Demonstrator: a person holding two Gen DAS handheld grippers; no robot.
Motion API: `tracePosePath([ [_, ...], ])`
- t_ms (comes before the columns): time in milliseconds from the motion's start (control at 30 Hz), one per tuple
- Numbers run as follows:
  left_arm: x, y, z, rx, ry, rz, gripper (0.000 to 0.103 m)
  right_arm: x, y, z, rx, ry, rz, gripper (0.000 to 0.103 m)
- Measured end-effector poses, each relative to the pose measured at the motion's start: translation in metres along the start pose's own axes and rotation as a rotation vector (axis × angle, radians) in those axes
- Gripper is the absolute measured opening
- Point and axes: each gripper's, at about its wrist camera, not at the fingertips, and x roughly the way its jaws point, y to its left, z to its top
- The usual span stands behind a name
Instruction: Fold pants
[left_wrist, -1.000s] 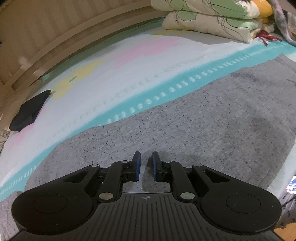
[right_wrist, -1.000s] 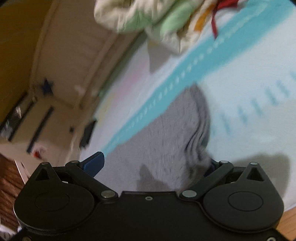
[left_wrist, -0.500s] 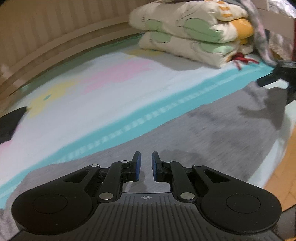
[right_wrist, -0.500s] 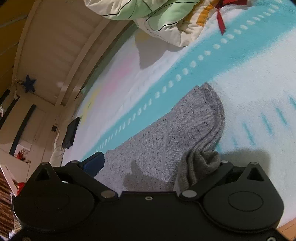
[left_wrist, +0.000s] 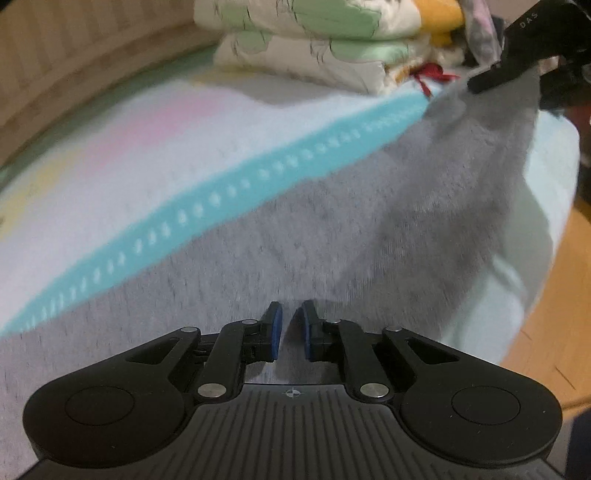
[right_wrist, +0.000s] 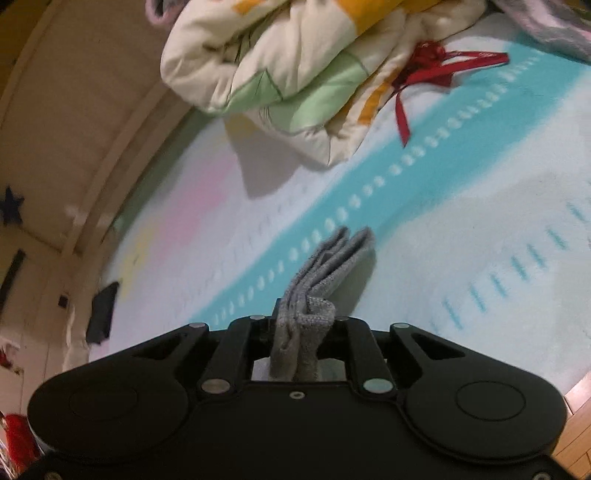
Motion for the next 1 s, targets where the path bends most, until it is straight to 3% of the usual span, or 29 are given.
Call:
tracePosePath([
  [100,0.001,0.011,0.009,-0.055,0.034,-0.037,0.01,-0.006,0.011,0.0,0.006,-0.013,-0.002,0.021],
  [200,-0.006,0.056,0.009,-0.251,0.058,-0.117,0.012,-0.012,0.04,0.0,-0.054,-0.047,0.001,0.021],
  [300,-0.02,0.106,0.0,-0.37,0.055,-0.071,0.012,-0.018,0.08,-0.005,-0.114,-0.079,0.052,0.021],
  [467,-0.054,0.184,-0.023,-0.389,0.035,0.09,0.012,-0.008,0.169,-0.035,-0.271,-0.072,0.165,0.021],
  [567,-0.076,0.226,-0.039,-0.419,0.026,0.176,0.012,0.02,0.225,-0.068,-0.364,0.004,0.233,0.021],
  [700,-0.096,0.271,-0.062,-0.482,0.002,0.293,0.012,0.076,0.298,-0.132,-0.534,0.141,0.252,0.021],
  [867,-0.107,0.313,-0.089,-0.582,-0.007,0.371,0.012,0.15,0.356,-0.217,-0.744,0.275,0.155,0.021],
  [967,-0.108,0.33,-0.089,-0.623,-0.004,0.36,0.012,0.186,0.377,-0.265,-0.91,0.311,0.062,0.025],
  [1000,-0.11,0.332,-0.09,-0.632,-0.004,0.351,0.012,0.194,0.381,-0.278,-0.949,0.331,0.044,0.032],
])
